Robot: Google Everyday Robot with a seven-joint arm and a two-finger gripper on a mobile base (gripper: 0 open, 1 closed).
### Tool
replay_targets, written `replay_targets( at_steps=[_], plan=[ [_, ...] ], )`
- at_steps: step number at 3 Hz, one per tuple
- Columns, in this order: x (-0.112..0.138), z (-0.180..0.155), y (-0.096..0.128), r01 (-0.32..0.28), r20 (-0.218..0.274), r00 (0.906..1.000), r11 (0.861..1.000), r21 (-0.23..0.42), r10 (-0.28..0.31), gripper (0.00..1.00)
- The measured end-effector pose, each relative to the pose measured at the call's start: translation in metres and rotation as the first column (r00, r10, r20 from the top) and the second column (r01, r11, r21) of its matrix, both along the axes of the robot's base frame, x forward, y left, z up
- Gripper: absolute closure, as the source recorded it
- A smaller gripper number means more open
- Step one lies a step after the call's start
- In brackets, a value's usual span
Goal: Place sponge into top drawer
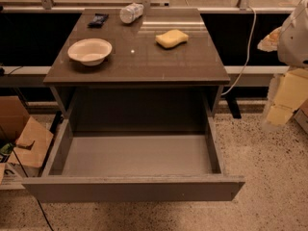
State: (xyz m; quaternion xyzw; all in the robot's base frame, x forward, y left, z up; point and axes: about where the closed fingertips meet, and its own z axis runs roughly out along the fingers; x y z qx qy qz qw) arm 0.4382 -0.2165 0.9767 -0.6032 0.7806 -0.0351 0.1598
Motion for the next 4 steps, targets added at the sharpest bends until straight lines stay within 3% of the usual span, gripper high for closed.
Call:
replay_targets(
  at_steps=[2, 4],
  plan=[
    [0.005, -0.001, 0.008, 0.034, 0.029, 0.9990, 0.999, 0.010, -0.035, 0.00],
    [0.063, -0.002, 0.043, 0.070, 0.122, 0.9886, 0.985, 0.155, -0.089, 0.00]
  ],
)
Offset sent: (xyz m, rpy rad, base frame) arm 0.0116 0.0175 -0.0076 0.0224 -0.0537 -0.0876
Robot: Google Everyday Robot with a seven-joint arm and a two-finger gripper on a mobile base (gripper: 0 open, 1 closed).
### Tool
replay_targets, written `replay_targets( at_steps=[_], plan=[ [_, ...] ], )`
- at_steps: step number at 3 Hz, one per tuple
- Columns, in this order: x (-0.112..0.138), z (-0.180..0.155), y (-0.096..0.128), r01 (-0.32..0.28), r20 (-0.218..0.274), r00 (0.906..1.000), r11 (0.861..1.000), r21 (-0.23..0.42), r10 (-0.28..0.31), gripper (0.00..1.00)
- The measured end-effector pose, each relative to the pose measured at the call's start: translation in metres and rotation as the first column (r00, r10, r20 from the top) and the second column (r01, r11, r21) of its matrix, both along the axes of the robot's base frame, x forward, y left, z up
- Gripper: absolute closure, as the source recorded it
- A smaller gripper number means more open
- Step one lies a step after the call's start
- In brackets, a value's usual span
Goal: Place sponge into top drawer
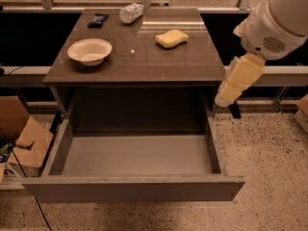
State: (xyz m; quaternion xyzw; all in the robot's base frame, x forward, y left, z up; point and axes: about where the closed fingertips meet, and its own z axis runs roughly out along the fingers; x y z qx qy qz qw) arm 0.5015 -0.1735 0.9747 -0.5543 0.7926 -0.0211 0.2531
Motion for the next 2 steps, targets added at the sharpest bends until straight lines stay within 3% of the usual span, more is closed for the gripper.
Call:
replay_targets(
  at_steps=[1, 2],
  plan=[
    [0.035, -0.004, 0.013, -0.017, 0.003, 0.9999, 0.995, 0.097, 0.016, 0.00],
    [0.063, -0.008, 0.019, -0.044, -0.007, 0.9989, 0.987, 0.155, 0.046, 0.00]
  ],
)
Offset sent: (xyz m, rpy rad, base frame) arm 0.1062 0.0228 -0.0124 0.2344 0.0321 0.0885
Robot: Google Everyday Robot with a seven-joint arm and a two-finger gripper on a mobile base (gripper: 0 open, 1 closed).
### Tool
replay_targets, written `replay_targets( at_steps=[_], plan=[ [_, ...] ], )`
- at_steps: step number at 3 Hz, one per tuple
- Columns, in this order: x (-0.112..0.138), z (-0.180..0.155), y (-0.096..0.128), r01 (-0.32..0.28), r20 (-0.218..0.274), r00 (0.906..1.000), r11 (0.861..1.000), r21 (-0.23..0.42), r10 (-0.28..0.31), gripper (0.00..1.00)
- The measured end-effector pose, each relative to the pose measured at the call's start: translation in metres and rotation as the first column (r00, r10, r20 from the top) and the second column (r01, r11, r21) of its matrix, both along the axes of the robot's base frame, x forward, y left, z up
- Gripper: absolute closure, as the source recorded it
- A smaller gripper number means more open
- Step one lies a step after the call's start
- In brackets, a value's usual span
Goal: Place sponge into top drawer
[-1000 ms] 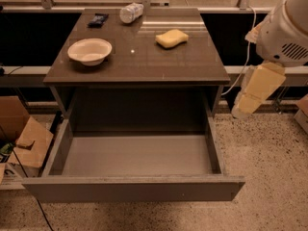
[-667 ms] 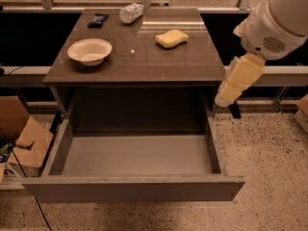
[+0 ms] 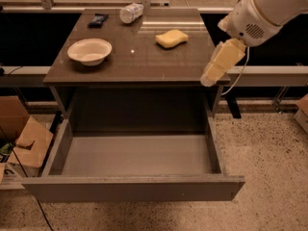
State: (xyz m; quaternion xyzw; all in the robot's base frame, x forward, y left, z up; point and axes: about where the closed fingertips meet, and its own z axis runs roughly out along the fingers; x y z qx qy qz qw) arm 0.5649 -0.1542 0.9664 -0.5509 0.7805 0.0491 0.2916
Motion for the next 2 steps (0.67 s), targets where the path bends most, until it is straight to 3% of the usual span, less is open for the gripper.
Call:
replay_targets(
  at_steps=[1, 2],
  plan=[
    [0.027, -0.004, -0.001, -0.028, -0.012, 0.9995, 0.999, 0.042, 0.028, 0.00],
    [0.079, -0.020, -0.004, -0.062, -0.047, 0.9967, 0.995, 0.078, 0.065, 0.00]
  ],
)
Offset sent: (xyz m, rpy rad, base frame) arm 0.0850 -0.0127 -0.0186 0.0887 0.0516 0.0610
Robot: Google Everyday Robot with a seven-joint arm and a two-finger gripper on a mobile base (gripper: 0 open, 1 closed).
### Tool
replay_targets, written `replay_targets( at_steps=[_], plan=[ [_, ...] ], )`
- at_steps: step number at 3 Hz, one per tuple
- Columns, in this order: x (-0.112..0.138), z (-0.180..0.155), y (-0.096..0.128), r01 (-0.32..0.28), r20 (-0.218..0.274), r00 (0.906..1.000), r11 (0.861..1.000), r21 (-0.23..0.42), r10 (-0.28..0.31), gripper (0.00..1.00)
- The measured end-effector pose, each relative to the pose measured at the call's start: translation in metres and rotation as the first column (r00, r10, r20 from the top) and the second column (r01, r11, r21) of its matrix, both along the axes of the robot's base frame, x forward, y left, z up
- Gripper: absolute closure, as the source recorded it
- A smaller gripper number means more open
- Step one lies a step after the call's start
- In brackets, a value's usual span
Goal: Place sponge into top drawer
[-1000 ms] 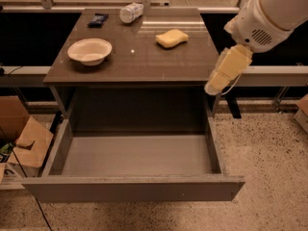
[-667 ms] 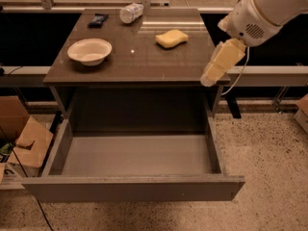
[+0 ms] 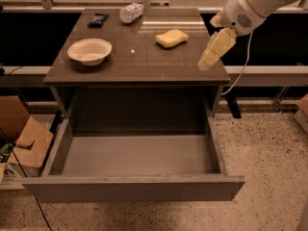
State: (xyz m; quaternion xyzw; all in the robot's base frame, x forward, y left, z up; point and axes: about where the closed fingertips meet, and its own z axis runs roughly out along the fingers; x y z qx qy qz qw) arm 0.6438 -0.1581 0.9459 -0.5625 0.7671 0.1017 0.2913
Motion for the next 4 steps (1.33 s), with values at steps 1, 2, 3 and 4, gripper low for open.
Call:
replay_targets(
  at_steps=[1, 2, 3, 4],
  plan=[
    [0.001, -0.001, 0.000, 0.009, 0.001, 1.0000, 1.000, 0.009, -0.009, 0.00],
    [0.009, -0.010, 0.001, 0.075, 0.006, 0.9971, 0.994, 0.074, -0.075, 0.00],
    [0.030, -0.026, 0.008, 0.151, 0.009, 0.9878, 0.971, 0.183, -0.156, 0.00],
    [0.066, -0.040, 0.019, 0.200, 0.025, 0.9762, 0.940, 0.278, -0.215, 0.00]
  ],
)
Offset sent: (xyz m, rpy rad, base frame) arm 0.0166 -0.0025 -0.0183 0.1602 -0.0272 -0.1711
